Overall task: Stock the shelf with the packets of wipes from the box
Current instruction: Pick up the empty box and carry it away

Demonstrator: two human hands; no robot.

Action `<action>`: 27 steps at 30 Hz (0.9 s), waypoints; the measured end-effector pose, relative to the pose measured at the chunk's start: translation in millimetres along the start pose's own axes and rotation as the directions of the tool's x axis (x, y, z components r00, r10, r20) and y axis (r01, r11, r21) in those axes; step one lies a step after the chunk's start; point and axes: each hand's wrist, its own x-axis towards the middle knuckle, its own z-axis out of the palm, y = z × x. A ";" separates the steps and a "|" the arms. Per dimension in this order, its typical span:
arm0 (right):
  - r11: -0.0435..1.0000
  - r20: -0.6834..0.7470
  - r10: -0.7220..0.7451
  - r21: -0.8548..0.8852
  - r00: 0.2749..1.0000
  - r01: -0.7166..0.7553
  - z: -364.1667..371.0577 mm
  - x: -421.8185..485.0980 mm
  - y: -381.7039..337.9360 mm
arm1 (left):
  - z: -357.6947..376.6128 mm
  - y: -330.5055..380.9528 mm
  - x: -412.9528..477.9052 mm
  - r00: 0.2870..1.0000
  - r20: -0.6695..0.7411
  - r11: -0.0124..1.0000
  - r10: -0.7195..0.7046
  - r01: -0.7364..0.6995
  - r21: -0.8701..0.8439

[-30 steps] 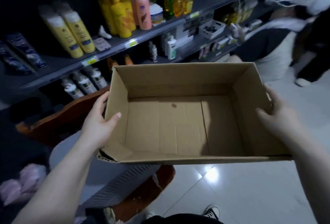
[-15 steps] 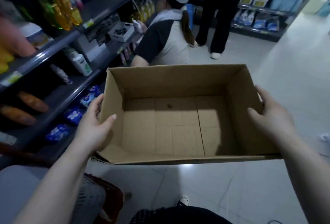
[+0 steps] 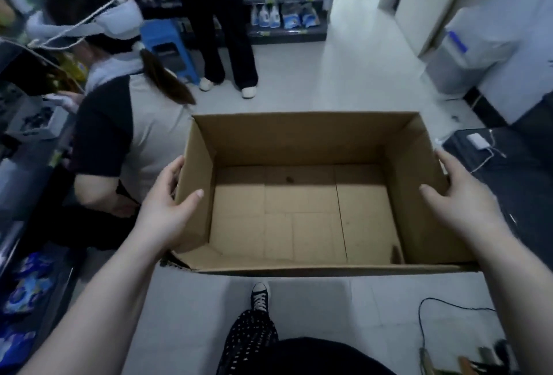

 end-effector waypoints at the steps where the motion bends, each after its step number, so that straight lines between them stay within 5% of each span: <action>1: 1.000 -0.020 0.029 -0.001 0.999 -0.029 -2.3 7.9 0.2 | 4.2 4.6 21.0 0.999 0.031 0.999 0.031 -0.031 -0.013; 17: 0.943 -0.188 0.333 0.083 0.924 -0.323 4.6 100.8 -15.8 | 86.6 70.9 258.1 0.917 0.357 0.984 0.178 -0.172 -0.048; 27: 0.909 -0.197 0.418 0.084 0.887 -0.409 -12.5 240.1 10.8 | 175.9 138.3 368.5 0.904 0.375 0.978 0.206 -0.184 -0.094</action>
